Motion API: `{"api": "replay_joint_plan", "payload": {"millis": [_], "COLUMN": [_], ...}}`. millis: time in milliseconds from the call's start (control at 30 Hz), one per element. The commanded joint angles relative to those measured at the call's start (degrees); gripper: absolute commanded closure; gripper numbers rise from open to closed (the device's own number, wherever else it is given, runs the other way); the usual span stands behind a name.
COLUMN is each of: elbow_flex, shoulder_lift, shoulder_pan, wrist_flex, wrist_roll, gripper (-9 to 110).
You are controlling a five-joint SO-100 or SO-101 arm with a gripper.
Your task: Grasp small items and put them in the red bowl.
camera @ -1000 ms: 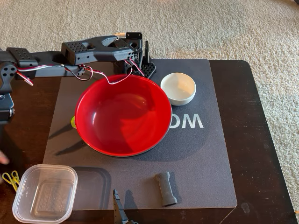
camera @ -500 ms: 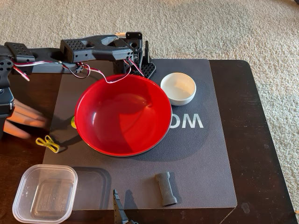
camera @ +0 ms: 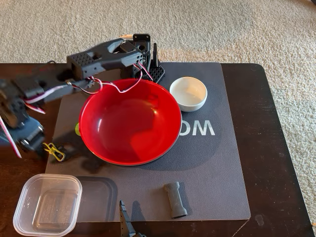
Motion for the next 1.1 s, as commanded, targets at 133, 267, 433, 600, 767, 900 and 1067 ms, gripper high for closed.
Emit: {"api": "replay_joint_plan", "payload": {"millis": [133, 267, 433, 600, 767, 900, 1067], "elbow_flex": [27.33, 37.62, 32.96, 17.40, 9.84, 9.84, 4.13], "shoulder_lift": [21.97, 29.44, 26.02, 14.50, 8.53, 7.73, 3.78], "shoulder_pan": [-5.54, -2.20, 3.16, 5.62, 5.98, 4.75, 2.46], "wrist_flex": [0.18, 0.09, -0.35, -0.26, -0.18, -0.18, -0.09], "wrist_roll": [4.31, 11.78, 18.54, 20.48, 20.74, 19.16, 16.08], "gripper": [75, 74, 74, 74, 74, 75, 74]}}
